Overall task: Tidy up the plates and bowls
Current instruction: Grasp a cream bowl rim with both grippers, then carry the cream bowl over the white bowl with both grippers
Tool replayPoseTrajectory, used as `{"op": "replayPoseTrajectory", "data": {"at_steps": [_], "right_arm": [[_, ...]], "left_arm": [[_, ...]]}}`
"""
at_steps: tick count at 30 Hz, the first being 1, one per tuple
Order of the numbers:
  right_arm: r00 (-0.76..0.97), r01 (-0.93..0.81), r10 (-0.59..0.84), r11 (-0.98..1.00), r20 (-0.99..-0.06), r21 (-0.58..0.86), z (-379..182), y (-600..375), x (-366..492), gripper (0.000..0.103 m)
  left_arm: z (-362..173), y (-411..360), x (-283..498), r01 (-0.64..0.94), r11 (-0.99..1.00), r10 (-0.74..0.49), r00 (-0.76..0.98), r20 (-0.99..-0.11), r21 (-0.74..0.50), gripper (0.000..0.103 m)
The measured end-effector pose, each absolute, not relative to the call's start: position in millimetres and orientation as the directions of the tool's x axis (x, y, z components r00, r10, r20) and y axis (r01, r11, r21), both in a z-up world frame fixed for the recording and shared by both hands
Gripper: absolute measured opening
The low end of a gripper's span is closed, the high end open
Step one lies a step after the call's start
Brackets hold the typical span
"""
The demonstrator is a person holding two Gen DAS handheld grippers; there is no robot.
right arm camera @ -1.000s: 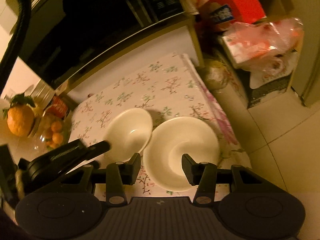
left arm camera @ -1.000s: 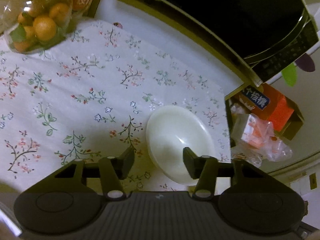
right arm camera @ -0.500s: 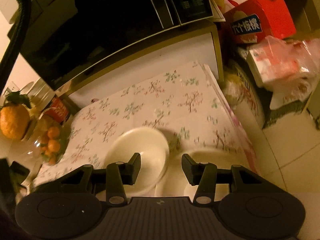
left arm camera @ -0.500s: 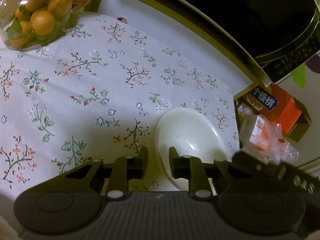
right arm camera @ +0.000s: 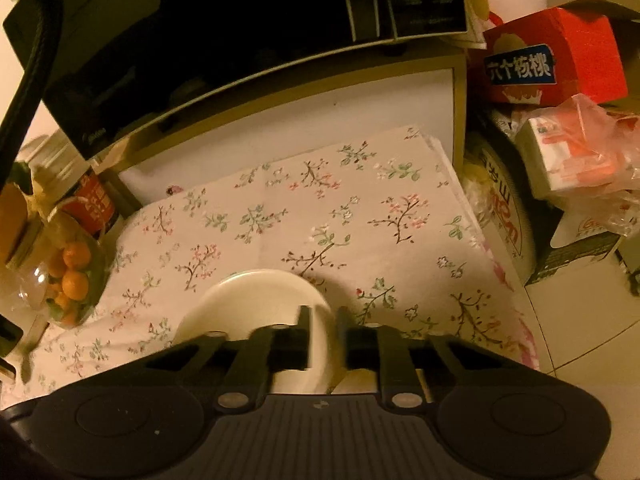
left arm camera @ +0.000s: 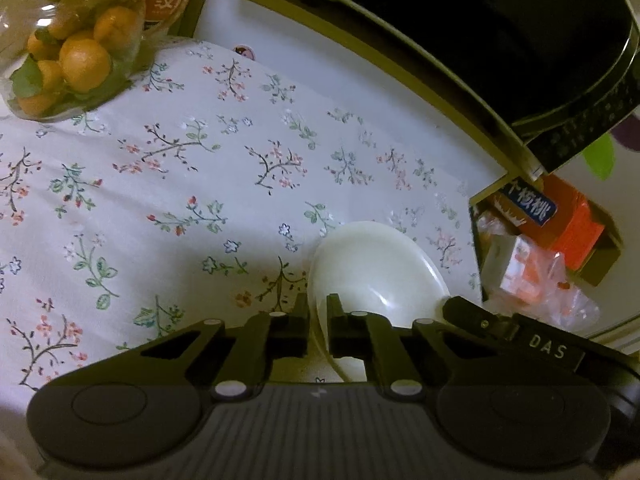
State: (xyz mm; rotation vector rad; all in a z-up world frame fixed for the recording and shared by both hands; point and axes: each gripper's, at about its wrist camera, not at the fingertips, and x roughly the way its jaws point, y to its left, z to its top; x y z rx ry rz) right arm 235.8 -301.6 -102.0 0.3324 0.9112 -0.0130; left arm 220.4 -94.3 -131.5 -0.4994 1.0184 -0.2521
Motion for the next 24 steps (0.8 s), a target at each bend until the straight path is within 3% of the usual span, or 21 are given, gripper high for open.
{"op": "replayPoseTrajectory", "data": {"at_steps": [15,24], "right_arm": [[0.638,0.076,0.232,0.93,-0.734,0.36,-65,-280,205,0.006],[0.614,-0.023,0.305,0.929,-0.728,0.37,-30,-273,159,0.011]], "left_arm": [[-87,-59,186,-0.007,0.867,-0.412,0.553,-0.724,-0.499,0.004],[-59,-42,150,0.027,0.845,-0.46,0.546,-0.701,-0.533,0.003]]}}
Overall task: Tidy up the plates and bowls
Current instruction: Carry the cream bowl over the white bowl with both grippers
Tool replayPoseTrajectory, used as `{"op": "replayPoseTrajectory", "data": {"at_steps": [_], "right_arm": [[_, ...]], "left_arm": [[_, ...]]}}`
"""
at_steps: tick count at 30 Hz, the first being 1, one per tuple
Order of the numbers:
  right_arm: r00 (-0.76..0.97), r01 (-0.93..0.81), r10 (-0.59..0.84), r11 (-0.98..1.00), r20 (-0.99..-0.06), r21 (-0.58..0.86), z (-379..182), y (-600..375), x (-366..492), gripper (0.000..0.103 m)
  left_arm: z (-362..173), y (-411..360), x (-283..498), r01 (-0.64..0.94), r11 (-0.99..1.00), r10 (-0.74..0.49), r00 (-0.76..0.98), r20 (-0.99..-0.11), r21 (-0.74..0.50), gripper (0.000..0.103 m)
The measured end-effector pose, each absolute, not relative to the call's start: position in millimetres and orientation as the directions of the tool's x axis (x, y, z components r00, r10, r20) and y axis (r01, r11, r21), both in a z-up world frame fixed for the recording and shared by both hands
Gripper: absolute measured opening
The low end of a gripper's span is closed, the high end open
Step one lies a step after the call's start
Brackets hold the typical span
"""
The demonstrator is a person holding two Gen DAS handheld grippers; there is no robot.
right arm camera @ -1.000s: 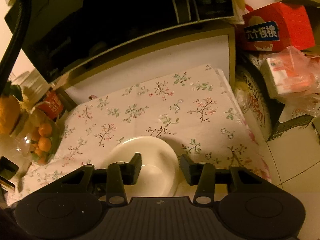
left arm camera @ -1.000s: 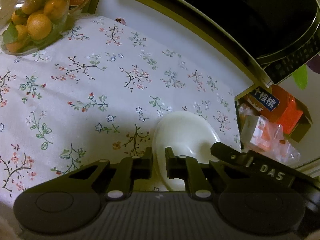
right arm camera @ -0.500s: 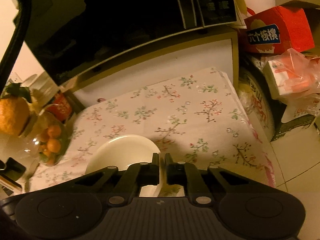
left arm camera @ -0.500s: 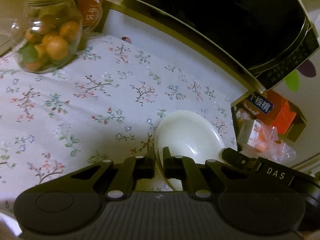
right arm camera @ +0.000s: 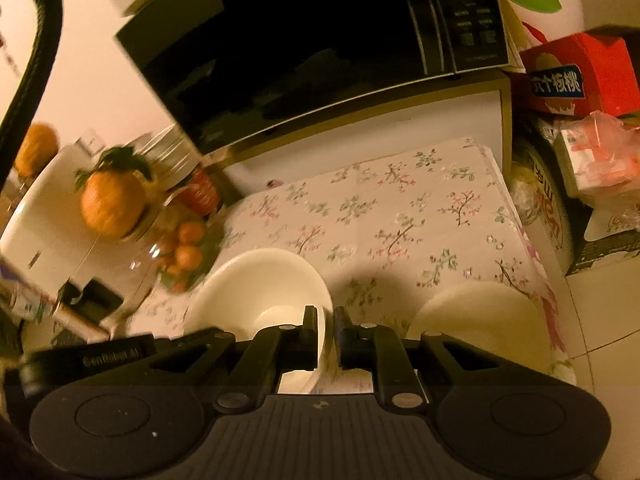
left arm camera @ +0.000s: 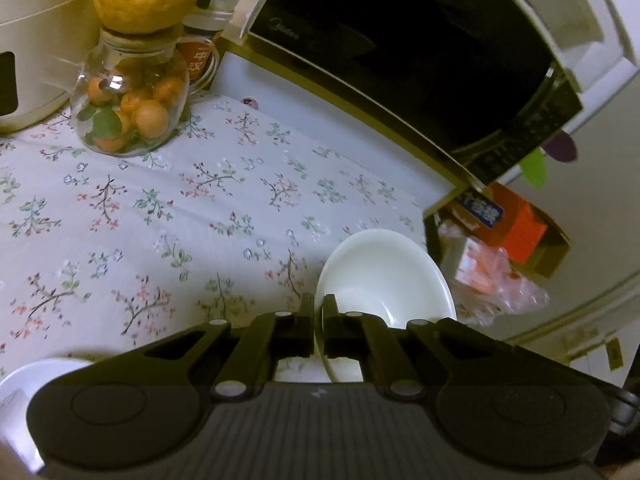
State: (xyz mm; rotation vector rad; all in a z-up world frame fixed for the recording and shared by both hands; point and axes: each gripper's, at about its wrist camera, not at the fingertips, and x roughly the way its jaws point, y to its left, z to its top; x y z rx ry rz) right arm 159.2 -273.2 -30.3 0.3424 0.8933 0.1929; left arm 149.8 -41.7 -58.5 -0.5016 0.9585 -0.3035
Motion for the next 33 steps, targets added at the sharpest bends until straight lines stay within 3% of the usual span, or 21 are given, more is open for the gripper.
{"op": "replayPoseTrajectory", "data": {"at_steps": [11,33], "right_arm": [[0.573,-0.052,0.308,0.939,-0.759,0.341,-12,-268,96,0.008],[0.44,-0.07,0.249,0.967,-0.863,0.243,-64,-250,40,0.009]], "left_arm": [[-42,-40,86,0.13,0.871,-0.466,0.525,-0.712,-0.474,0.003],[-89,-56,39,0.253,0.928,-0.365,0.487,-0.793,-0.272,0.005]]}}
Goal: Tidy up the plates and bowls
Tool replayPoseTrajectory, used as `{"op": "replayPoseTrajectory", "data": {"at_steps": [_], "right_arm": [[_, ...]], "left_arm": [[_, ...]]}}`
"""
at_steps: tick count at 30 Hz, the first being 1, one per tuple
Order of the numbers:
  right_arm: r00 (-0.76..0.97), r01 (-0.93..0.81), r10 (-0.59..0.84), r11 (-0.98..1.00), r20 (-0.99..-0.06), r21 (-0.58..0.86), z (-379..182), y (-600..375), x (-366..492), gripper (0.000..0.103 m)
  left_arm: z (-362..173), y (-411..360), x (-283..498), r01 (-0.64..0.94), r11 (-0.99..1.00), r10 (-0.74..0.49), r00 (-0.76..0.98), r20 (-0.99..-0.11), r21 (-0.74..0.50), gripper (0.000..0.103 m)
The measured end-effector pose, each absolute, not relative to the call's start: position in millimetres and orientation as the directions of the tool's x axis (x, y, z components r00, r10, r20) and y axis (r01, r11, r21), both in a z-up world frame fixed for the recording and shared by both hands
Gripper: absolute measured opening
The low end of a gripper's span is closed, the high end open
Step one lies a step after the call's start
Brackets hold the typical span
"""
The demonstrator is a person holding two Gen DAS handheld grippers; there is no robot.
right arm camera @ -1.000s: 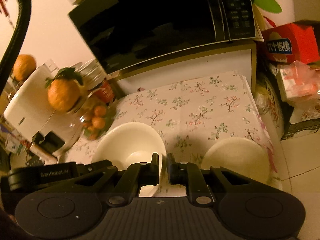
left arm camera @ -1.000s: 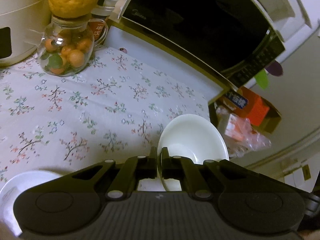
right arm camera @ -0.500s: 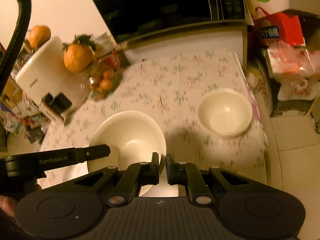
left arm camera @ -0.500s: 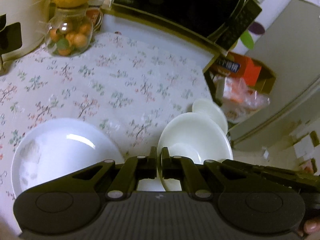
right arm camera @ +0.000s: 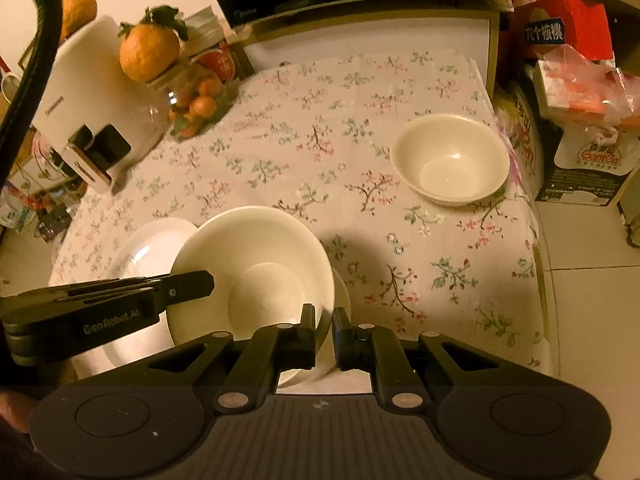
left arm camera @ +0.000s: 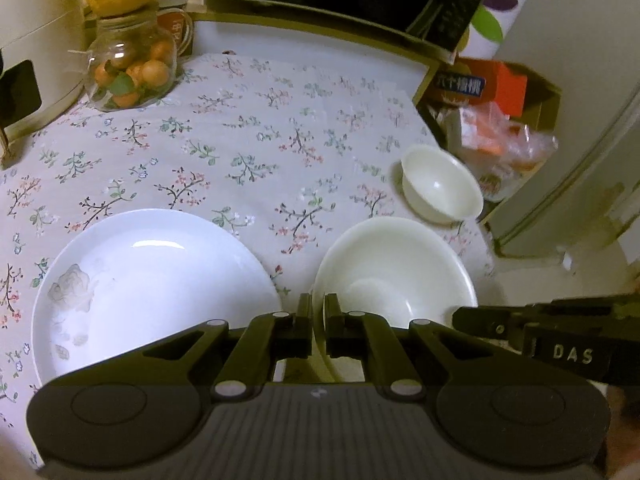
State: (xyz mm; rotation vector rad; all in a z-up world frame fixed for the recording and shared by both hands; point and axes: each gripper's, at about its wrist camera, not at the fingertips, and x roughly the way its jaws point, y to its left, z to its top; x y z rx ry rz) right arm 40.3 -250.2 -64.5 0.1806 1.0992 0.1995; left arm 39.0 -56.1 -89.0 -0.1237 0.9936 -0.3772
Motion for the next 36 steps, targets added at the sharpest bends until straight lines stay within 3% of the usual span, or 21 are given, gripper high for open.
{"op": "replayPoseTrajectory", "data": {"at_steps": [16,36], "right_arm": [[0.403,-0.078,0.219,0.976,-0.889,0.205,-76,-248,42,0.009],[0.379,-0.066,0.191,0.982,-0.905,0.179,-84,-249,46,0.01]], "left_arm": [[-95,-72,31,0.341,0.934,-0.285,0.54,-0.792,-0.103,0.009],[-108,-74,37,0.347,0.925,-0.317,0.482,-0.817,-0.154,0.011]]}}
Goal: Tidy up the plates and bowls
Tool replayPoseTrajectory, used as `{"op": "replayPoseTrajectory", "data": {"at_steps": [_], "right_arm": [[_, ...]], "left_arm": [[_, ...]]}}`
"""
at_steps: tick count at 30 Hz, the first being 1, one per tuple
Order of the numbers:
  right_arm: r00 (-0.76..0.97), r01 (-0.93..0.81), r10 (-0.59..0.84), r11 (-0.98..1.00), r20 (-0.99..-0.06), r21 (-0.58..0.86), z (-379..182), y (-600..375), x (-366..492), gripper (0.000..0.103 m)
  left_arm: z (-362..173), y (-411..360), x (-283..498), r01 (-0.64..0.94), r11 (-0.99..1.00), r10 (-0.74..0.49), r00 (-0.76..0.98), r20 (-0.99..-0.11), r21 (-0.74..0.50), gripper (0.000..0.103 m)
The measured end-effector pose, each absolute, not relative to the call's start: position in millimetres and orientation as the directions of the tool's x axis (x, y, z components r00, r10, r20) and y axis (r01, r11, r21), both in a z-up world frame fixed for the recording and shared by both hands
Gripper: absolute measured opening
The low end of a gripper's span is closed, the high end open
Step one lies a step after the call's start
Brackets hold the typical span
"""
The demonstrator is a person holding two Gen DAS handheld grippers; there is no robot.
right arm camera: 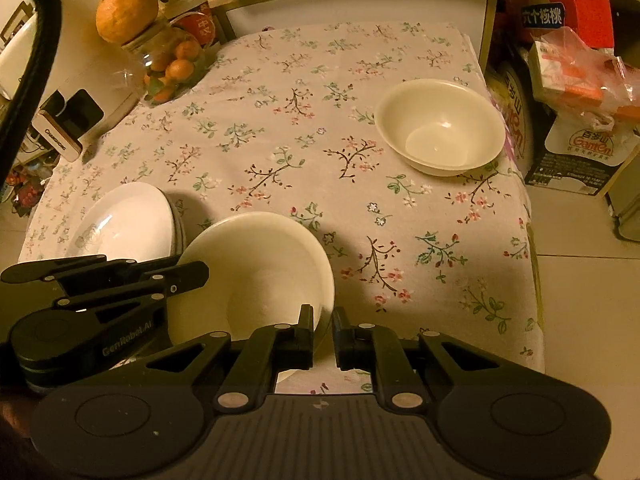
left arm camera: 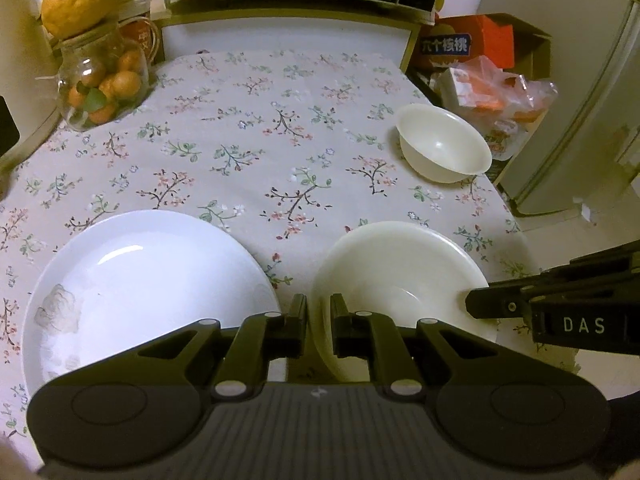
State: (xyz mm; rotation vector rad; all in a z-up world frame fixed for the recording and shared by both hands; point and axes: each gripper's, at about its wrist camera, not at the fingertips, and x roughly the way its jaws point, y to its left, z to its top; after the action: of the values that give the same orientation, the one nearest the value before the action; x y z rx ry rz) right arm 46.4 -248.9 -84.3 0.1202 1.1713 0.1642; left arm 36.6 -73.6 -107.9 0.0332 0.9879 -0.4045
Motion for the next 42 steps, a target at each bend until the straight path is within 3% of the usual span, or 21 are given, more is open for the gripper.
{"op": "replayPoseTrajectory", "data": {"at_steps": [6,11,14,25,31,39,42], "right_arm": [[0.38,-0.046,0.175,0.984,-0.908,0.171,-86,-254,48,0.011],[0.391,-0.03,0.162,0.986,-0.906,0.163,-85,-257,48,0.022],[0.406,-0.023,0.17,0.984,-0.898,0.176,-80,-261,49,0.027],[0.434,0.0,0.176,0.981,-0.884,0.195,-71,-274,51,0.034],[0.494,0.124,0.152,0.962,-0.856,0.242,-57,-312,61,0.036],[0.529,0.275,0.126,0.91,-0.839,0.31,-52,-351,80,0.05],[0.524,0.307,0.1,0.904,-0.846,0.297,-56,-358,89,0.059]], "left_arm": [[-109,-72,40,0.348,0.918,-0.347,0.469,-0.812,-0.191,0.011],[-109,-64,46,0.311,0.918,-0.37,0.449,-0.813,-0.246,0.022],[-99,-62,47,0.312,0.921,-0.365,0.481,-0.797,-0.233,0.023],[-87,-69,55,0.31,0.922,-0.367,0.506,-0.781,-0.232,0.027],[-78,-80,76,0.308,0.918,-0.384,0.531,-0.756,-0.25,0.029],[-84,-110,113,0.268,0.918,-0.393,0.504,-0.769,-0.294,0.034],[-88,-127,125,0.253,0.911,-0.411,0.481,-0.774,-0.326,0.038]]}}
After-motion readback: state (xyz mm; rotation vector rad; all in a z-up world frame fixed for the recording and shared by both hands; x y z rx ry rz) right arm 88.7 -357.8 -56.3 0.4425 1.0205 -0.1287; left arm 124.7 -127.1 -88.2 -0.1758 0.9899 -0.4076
